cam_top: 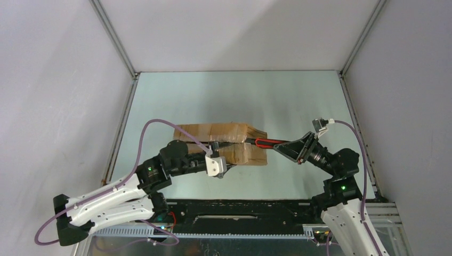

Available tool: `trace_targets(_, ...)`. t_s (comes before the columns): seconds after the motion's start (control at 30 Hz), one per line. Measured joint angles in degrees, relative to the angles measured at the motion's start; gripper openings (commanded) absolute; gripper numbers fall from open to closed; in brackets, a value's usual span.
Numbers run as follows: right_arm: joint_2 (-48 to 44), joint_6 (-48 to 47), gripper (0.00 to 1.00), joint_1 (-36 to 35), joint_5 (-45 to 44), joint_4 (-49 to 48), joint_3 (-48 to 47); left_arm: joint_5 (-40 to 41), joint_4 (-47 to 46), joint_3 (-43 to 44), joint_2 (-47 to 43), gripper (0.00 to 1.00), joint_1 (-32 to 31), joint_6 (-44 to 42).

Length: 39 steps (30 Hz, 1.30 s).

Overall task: Unpack the express box
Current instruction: Cut the express box at the center of the board.

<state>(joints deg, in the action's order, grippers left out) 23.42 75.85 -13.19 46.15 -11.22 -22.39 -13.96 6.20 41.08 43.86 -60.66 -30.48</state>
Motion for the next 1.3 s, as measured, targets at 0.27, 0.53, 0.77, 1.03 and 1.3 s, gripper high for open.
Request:
trace_targets(0.27, -0.35, 0.33, 0.0, 1.79, 2.34, 0.2, 0.0, -0.33, 0.22, 0.0, -0.02, 0.37, 0.09, -0.15)
trace_targets(0.53, -0.42, 0.85, 0.0, 4.13, 5.11, 0.17, 0.0, -0.87, 0.39, 0.0, -0.04, 0.36, 0.15, -0.59)
trace_targets(0.77, -0.52, 0.79, 0.0, 4.42, 5.46, 0.44, 0.0, -1.44, 0.37, -0.09, -0.11, 0.36, 0.55, -0.59)
trace_targets(1.03, -0.72, 0.72, 0.0, 6.29, 8.11, 0.5, 0.0, -1.92, 0.15, -1.29, -0.87, 0.35, 1.25, -0.72)
trace_targets(1.3, -0.76, 0.48, 0.0, 6.69, 8.26, 1.51, 0.0, -2.89, -0.94, -1.99, -0.85, 0.34, 2.25, -1.01)
